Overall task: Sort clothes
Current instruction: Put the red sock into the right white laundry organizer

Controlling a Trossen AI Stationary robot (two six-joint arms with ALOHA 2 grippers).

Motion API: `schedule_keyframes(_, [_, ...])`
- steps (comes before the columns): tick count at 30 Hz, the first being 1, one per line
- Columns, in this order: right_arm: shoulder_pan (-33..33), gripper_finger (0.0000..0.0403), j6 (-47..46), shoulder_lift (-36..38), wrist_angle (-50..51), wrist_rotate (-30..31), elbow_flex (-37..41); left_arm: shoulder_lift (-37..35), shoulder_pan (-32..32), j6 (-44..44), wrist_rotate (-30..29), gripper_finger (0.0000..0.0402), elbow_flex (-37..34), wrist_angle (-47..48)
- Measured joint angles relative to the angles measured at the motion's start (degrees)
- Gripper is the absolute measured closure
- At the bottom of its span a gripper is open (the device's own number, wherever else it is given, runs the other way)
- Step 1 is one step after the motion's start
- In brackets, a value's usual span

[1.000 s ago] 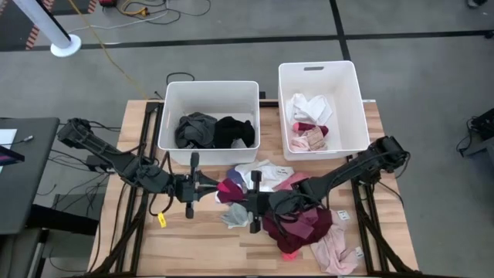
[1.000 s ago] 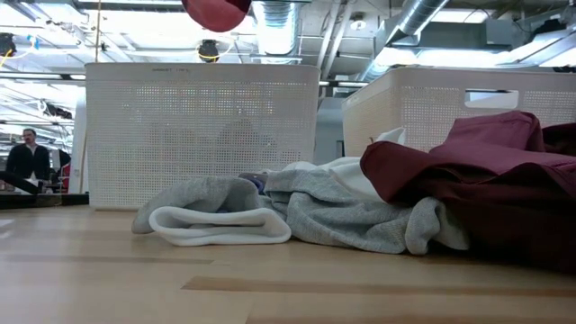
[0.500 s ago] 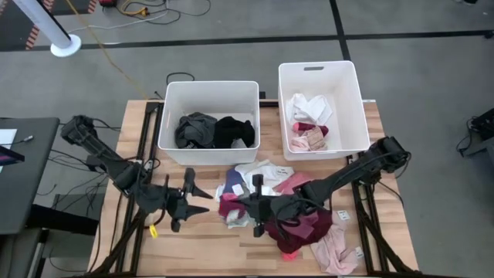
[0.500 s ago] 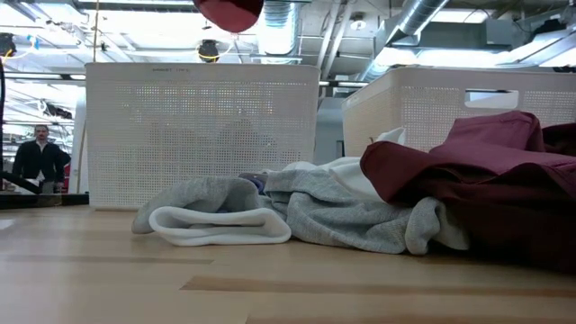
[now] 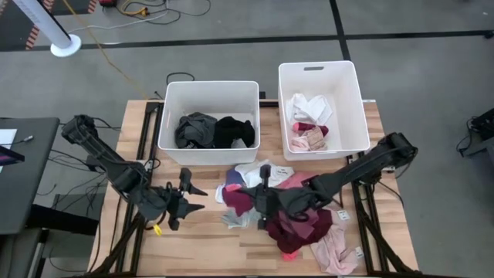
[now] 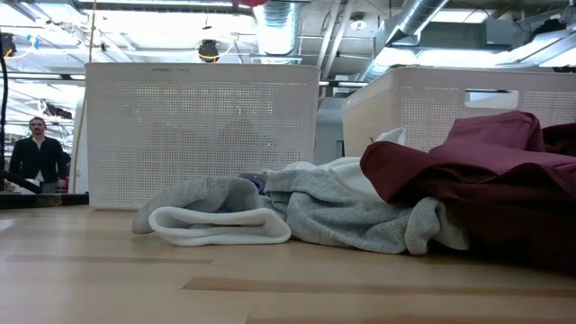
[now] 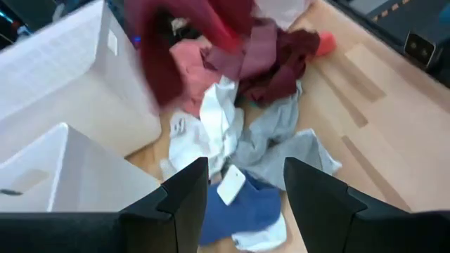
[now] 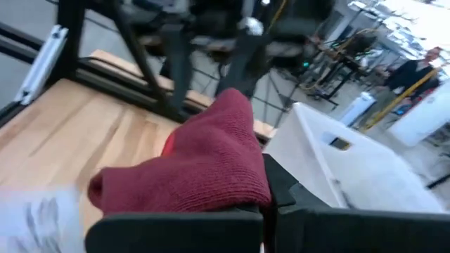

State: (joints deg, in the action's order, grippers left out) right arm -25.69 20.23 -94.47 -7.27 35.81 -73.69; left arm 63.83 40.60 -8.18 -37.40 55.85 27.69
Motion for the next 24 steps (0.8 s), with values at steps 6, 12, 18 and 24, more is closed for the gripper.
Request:
schedule_keyframes(6, [-0.19, 0.0403, 3.18, 4.25, 0.74, 3.46, 0.0, -0.02, 0.0, 3.37, 0.05, 0.0219, -2.45, 0.15])
schedule_keyframes(12, [-0.17, 0.0403, 3.86, 9.5, 2.89, 5.26, 0.0, -0.09, 0.34, 6.44, 0.1, 0.0219, -6.12, -1.85])
schedule_keyframes(18, [-0.15, 0.0403, 3.82, 14.64, 6.2, 8.31, -0.02, -0.09, 0.85, 7.93, 0.1, 0.0219, -9.09, -5.2])
schedule_keyframes(24, [-0.55, 0.0403, 3.79, 18.41, 9.05, 11.23, -0.02, -0.09, 1.32, 8.89, 0.14, 0.0219, -9.41, -5.41])
